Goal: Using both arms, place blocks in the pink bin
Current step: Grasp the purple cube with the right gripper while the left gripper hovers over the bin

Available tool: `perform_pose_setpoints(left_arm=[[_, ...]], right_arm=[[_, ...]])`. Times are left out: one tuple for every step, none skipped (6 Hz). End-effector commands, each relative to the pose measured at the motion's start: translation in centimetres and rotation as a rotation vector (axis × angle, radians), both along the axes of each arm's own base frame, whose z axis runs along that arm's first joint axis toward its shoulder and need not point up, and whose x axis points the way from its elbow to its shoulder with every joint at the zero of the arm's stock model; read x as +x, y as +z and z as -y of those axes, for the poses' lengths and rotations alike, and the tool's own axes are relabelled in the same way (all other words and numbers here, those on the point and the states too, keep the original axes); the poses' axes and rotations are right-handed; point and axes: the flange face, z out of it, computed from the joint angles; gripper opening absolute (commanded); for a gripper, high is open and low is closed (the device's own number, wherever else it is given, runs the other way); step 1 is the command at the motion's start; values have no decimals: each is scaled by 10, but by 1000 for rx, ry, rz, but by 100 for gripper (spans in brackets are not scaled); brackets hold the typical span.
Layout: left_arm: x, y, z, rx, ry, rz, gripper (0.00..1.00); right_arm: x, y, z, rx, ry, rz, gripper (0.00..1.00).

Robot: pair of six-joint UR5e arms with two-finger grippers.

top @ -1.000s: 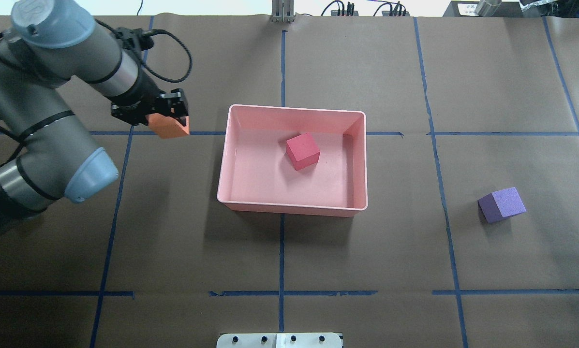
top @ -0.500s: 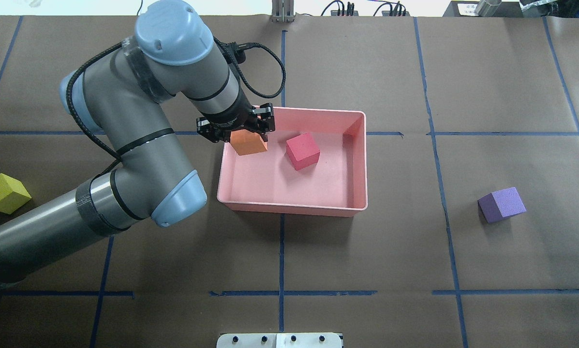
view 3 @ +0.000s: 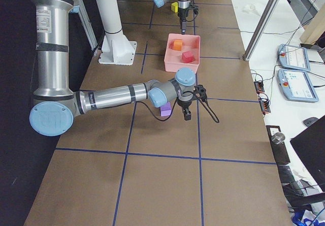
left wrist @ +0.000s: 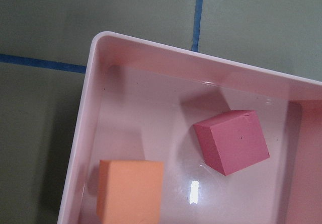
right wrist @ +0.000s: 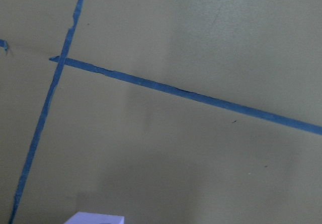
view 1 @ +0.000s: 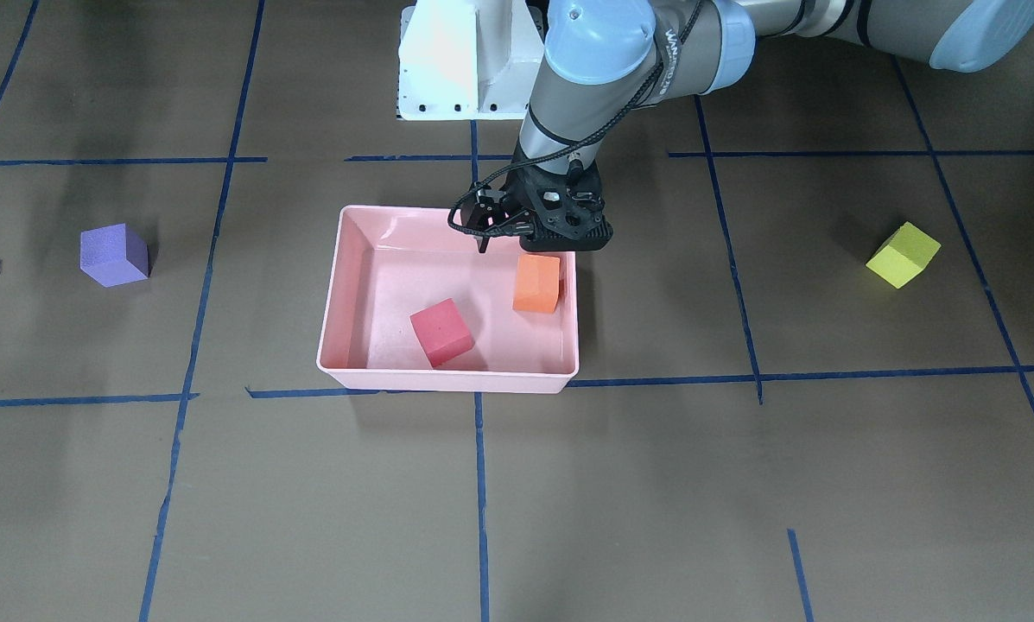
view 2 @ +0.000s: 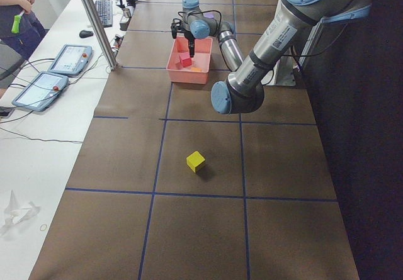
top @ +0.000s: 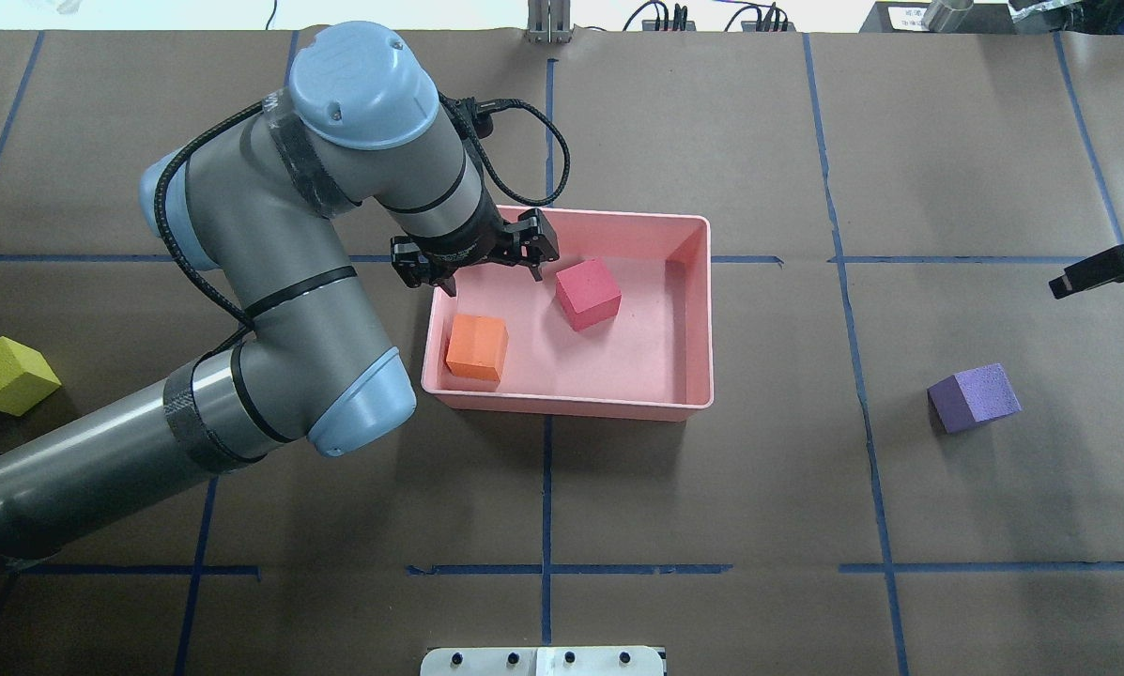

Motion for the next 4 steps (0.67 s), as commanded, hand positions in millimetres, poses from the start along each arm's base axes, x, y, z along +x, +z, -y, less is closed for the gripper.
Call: perform_pose_setpoints(left_arm=[[0,8,0,-6,1,9,100],[0,8,0,-5,1,8,100],[0,9,0,-6,1,9,100],[0,10,0,-7,1,10,100]], right_arm=[[-51,3,-35,-20,41,20,100],[-76,-10,-44,-38,60,13,100],[-91,-11,-50,-43,62,2,100],[-98,-8,-55,-41,50,-10,100]])
